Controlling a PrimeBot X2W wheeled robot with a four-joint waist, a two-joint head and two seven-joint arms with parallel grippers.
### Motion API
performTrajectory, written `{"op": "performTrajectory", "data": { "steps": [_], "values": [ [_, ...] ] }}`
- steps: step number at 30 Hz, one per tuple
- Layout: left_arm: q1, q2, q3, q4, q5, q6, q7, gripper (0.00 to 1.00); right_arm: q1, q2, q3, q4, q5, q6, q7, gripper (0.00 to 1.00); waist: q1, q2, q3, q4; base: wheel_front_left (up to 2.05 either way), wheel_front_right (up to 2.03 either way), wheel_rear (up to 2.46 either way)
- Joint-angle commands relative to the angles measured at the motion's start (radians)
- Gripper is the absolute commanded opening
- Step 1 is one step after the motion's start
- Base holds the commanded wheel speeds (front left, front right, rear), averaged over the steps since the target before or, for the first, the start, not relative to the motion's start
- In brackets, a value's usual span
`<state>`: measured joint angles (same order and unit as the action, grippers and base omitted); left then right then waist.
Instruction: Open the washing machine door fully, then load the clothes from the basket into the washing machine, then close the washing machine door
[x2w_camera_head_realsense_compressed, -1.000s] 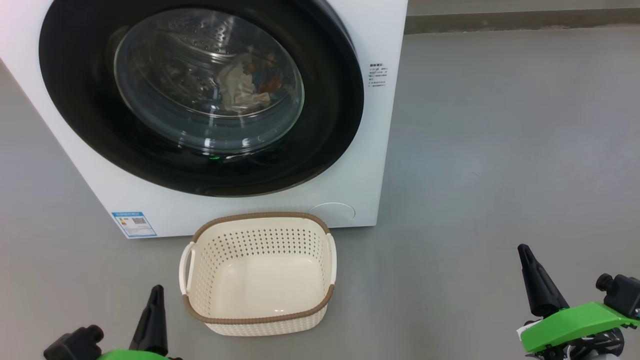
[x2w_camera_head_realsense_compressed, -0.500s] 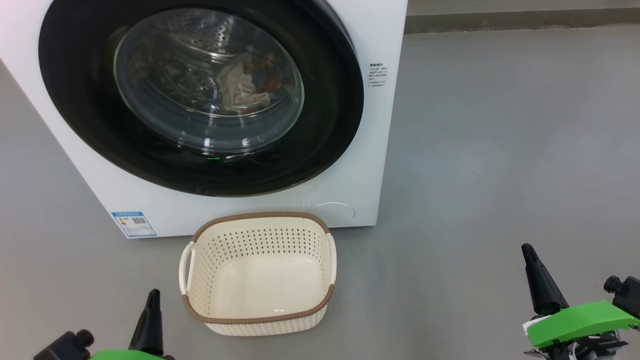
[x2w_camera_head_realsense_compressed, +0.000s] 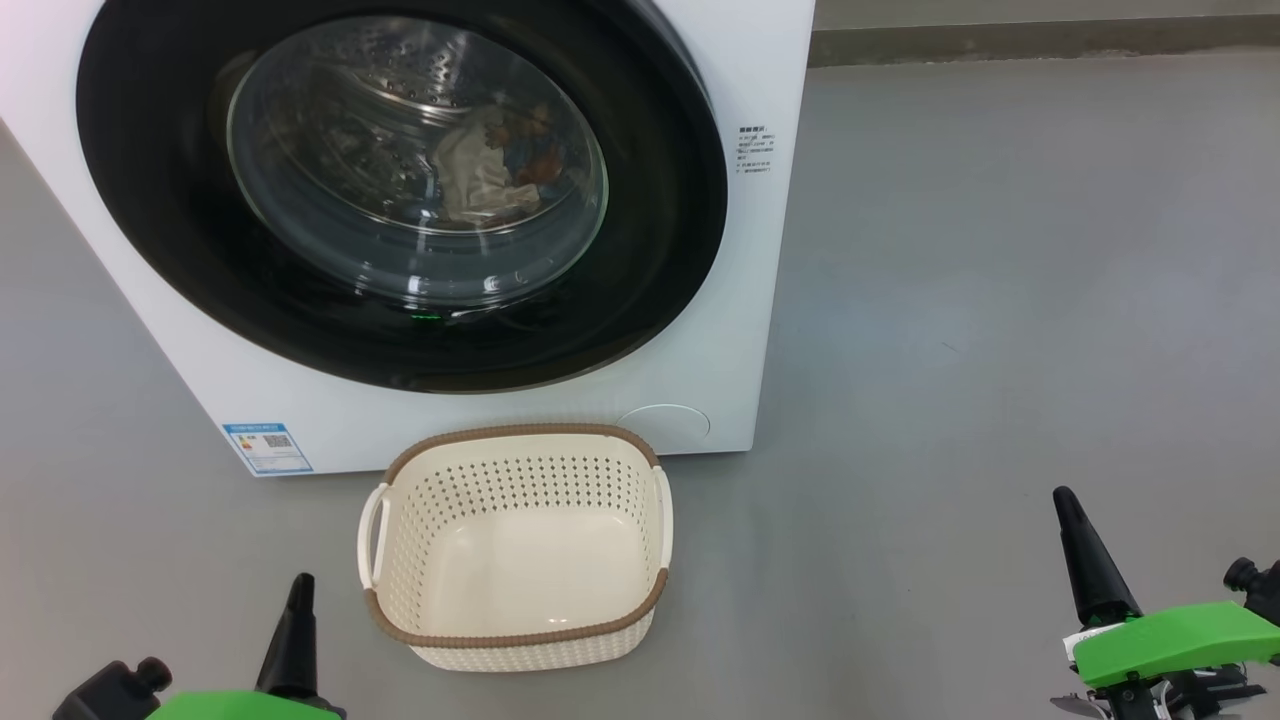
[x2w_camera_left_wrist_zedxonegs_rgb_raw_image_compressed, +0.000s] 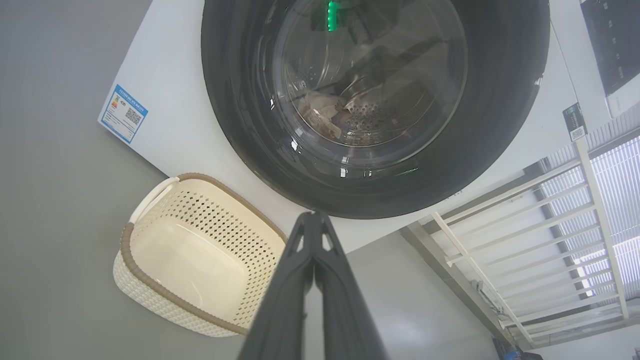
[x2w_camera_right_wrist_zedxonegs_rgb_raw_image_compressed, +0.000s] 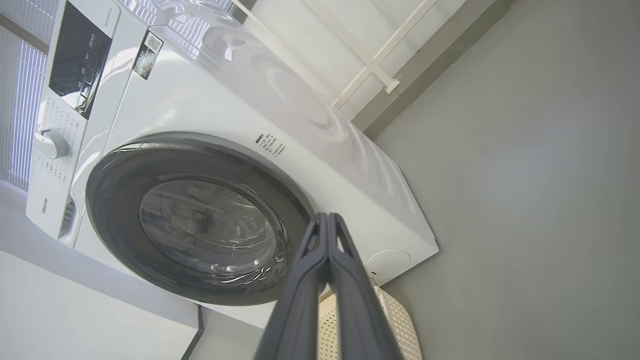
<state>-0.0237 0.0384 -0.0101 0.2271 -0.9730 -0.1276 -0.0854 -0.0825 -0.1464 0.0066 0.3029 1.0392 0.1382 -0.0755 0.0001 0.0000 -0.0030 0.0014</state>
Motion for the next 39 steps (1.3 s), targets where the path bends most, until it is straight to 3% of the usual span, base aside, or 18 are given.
{"op": "performTrajectory", "data": {
  "steps": [1, 39],
  "values": [
    [-0.046, 0.017, 0.026, -0.018, -0.035, 0.002, 0.012, 0.00, -0.030, 0.002, 0.002, -0.030, 0.036, -0.004, 0.012, 0.00, 0.0000, 0.0000, 0.000, 0.000, 0.00, 0.00, 0.00],
    [-0.073, 0.025, 0.073, 0.005, -0.423, 0.001, 0.117, 0.00, -0.033, 0.059, -0.073, -0.043, 0.371, -0.006, 0.121, 0.00, 0.0000, 0.0000, 0.002, -0.001, 0.00, 0.00, 0.00]
  ]
}}
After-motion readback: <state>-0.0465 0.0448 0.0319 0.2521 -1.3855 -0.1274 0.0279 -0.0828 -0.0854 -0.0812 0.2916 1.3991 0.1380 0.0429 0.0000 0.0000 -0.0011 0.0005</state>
